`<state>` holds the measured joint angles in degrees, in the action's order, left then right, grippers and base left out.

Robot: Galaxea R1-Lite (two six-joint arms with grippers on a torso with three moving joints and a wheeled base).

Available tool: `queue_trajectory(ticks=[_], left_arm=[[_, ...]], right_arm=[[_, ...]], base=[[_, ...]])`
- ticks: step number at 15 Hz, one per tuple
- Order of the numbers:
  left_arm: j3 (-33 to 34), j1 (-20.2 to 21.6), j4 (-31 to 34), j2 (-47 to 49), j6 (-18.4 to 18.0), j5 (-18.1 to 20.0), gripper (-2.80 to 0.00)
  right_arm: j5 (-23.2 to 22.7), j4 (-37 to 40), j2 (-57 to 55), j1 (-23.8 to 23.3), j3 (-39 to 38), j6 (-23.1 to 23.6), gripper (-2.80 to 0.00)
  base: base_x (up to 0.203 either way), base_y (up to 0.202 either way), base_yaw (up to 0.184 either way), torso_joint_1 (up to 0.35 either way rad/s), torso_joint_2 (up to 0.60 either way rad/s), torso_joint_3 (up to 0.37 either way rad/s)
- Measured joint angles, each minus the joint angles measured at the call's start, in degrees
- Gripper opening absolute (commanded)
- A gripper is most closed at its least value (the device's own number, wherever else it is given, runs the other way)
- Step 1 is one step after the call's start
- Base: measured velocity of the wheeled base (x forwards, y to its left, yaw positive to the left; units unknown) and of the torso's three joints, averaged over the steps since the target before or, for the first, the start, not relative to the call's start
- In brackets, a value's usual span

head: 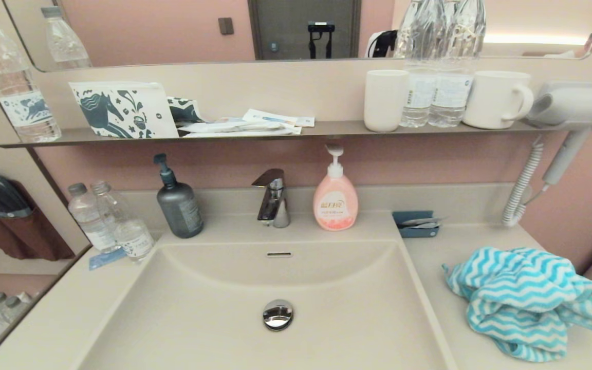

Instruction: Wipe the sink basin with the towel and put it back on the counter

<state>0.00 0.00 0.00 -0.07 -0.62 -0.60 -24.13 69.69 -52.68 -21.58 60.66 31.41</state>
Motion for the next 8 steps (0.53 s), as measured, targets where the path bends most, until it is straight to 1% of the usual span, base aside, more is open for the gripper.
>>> queue_trajectory(ticks=[1,2,3,6,8], left_arm=[[0.0,0.0,0.0,0.0,0.0,0.0,-2.80],[0.0,0.0,0.0,0.0,0.0,0.0,-2.80],[0.0,0.0,0.0,0.0,0.0,0.0,-2.80],[0.0,0.0,0.0,0.0,0.0,0.0,-2.80],[0.0,0.0,0.0,0.0,0.0,0.0,-2.80]], right_arm=[[0.3,-0.9,0.2,0.0,0.1,-0.9,-2.80],[1.2,-2.3,0.7,0.5,0.0,-3.0,-2.80],[2.4,-3.5,1.5,2.0,-0.7,-5.4,-2.80],[9.7,-10.0,6.8,11.4,-5.0,-15.0,-2.80],[15.0,-13.6,12.9,15.2,-9.4,-20.7,-2.80]], base=[[0.000,0.000,0.000,0.000,0.00,0.000],[0.000,0.000,0.000,0.000,0.00,0.000],[0.000,0.000,0.000,0.000,0.00,0.000],[0.000,0.000,0.000,0.000,0.00,0.000],[0.000,0.000,0.000,0.000,0.00,0.000]])
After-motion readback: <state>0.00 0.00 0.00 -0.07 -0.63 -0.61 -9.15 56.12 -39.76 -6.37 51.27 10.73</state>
